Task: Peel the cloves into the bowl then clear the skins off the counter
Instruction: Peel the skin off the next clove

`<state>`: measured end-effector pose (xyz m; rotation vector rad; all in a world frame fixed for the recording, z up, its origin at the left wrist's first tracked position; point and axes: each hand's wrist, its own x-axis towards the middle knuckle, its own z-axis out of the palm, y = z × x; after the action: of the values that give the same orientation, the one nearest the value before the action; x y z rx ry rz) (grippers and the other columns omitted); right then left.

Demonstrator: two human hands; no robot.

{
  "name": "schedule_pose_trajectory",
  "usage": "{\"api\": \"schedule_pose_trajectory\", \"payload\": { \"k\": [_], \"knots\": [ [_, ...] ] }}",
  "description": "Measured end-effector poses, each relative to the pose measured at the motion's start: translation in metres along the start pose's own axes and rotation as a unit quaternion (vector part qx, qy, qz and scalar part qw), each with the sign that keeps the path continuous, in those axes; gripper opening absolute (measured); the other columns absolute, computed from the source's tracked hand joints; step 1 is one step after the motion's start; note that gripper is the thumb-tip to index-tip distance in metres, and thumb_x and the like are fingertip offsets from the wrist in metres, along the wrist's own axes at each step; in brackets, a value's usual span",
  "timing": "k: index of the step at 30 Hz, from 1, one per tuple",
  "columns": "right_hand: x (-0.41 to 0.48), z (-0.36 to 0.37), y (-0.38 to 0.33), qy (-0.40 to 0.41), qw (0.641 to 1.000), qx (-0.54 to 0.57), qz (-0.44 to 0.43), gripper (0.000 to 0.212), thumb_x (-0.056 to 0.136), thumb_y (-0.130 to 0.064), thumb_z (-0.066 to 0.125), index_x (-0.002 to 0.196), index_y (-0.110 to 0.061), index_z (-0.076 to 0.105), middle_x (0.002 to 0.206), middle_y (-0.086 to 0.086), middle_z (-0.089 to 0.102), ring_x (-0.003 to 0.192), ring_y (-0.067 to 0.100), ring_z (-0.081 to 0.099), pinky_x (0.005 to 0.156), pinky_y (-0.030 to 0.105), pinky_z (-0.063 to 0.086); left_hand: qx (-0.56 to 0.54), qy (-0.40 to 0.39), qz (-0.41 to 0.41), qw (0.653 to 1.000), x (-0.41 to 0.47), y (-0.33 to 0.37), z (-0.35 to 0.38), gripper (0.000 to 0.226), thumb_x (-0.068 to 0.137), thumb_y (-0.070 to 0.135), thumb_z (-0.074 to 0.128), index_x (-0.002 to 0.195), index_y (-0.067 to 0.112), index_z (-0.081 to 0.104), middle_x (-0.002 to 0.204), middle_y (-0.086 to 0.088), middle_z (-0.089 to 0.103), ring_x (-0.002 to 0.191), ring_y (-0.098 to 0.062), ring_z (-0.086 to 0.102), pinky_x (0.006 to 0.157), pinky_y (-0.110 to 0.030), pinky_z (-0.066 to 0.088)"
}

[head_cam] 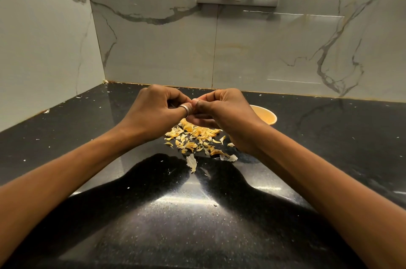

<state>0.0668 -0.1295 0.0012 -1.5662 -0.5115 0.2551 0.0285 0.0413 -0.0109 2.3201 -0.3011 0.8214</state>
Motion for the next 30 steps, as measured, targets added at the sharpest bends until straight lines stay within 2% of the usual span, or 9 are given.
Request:
{"api": "schedule_pose_trajectory", "payload": {
  "k": [4, 8, 12, 16, 18, 23, 28, 30],
  "knots": [
    [0.001, 0.000, 0.001, 0.004, 0.999, -0.027, -0.022, 0.005, 0.094, 0.001, 0.063, 0.094, -0.001, 0.068, 0.098, 0.023, 0.071, 0.090, 0.029, 0.074, 0.079, 0.032, 0.063, -0.056, -0.014, -0.063, 0.996, 0.002, -0.003, 0.001, 0.010, 0.094, 0.020, 0.068, 0.098, 0.014, 0.074, 0.072, -0.001, 0.069, 0.057, -0.008, 0.064, 0.049, -0.024, 0.054],
    [0.002, 0.000, 0.002, 0.002, 0.997, -0.074, -0.037, 0.010, 0.092, 0.001, 0.065, 0.097, -0.006, 0.071, 0.102, 0.019, 0.073, 0.099, 0.030, 0.072, 0.088, 0.037, 0.060, -0.081, -0.027, -0.085, 0.993, 0.002, -0.003, -0.001, 0.010, 0.091, 0.018, 0.070, 0.098, 0.012, 0.074, 0.076, -0.005, 0.070, 0.057, -0.008, 0.064, 0.048, -0.022, 0.054],
    [0.003, -0.001, 0.004, 0.005, 0.995, -0.084, -0.044, 0.014, 0.091, 0.003, 0.065, 0.099, -0.006, 0.071, 0.103, 0.019, 0.072, 0.100, 0.030, 0.072, 0.088, 0.036, 0.061, -0.108, -0.035, -0.107, 0.988, 0.002, -0.002, -0.001, 0.012, 0.091, 0.018, 0.070, 0.098, 0.010, 0.073, 0.082, -0.007, 0.071, 0.060, -0.011, 0.066, 0.048, -0.020, 0.052],
    [0.006, -0.002, 0.006, 0.018, 0.994, -0.092, -0.056, 0.014, 0.091, 0.003, 0.065, 0.099, -0.006, 0.074, 0.097, 0.020, 0.073, 0.097, 0.036, 0.072, 0.087, 0.044, 0.061, -0.129, -0.037, -0.132, 0.982, 0.002, 0.000, -0.002, 0.009, 0.092, 0.016, 0.069, 0.097, 0.010, 0.073, 0.085, -0.009, 0.073, 0.065, -0.014, 0.068, 0.048, -0.020, 0.052],
    [0.007, -0.002, 0.009, 0.030, 0.986, -0.144, -0.080, 0.017, 0.092, 0.002, 0.065, 0.100, -0.009, 0.076, 0.092, 0.015, 0.075, 0.091, 0.032, 0.073, 0.084, 0.046, 0.062, -0.144, -0.042, -0.148, 0.978, 0.002, 0.002, -0.002, 0.007, 0.093, 0.013, 0.067, 0.096, 0.010, 0.073, 0.086, -0.010, 0.073, 0.065, -0.015, 0.068, 0.048, -0.020, 0.052],
    [0.007, -0.001, 0.010, 0.055, 0.948, -0.276, -0.149, 0.026, 0.091, 0.002, 0.066, 0.105, -0.017, 0.078, 0.088, 0.002, 0.076, 0.081, 0.015, 0.072, 0.079, 0.038, 0.063, -0.199, -0.053, -0.201, 0.958, 0.000, 0.006, -0.004, 0.014, 0.098, 0.008, 0.057, 0.097, 0.005, 0.072, 0.082, -0.009, 0.073, 0.062, -0.011, 0.064, 0.047, -0.021, 0.052],
    [0.004, 0.000, 0.008, 0.058, 0.920, -0.333, -0.199, 0.032, 0.089, 0.008, 0.064, 0.108, -0.014, 0.078, 0.096, 0.003, 0.077, 0.082, 0.010, 0.068, 0.080, 0.028, 0.060, -0.233, -0.062, -0.235, 0.942, 0.000, 0.008, -0.005, 0.017, 0.098, 0.009, 0.057, 0.095, 0.002, 0.072, 0.076, -0.006, 0.071, 0.061, -0.011, 0.062, 0.047, -0.022, 0.052],
    [0.004, 0.000, 0.009, 0.058, 0.911, -0.347, -0.217, 0.035, 0.086, 0.011, 0.063, 0.108, -0.012, 0.078, 0.099, 0.005, 0.077, 0.086, 0.011, 0.070, 0.082, 0.028, 0.061, -0.241, -0.066, -0.243, 0.937, 0.001, 0.010, -0.005, 0.016, 0.097, 0.008, 0.058, 0.094, 0.001, 0.072, 0.073, -0.005, 0.070, 0.060, -0.010, 0.062, 0.046, -0.022, 0.053]
  ]
}}
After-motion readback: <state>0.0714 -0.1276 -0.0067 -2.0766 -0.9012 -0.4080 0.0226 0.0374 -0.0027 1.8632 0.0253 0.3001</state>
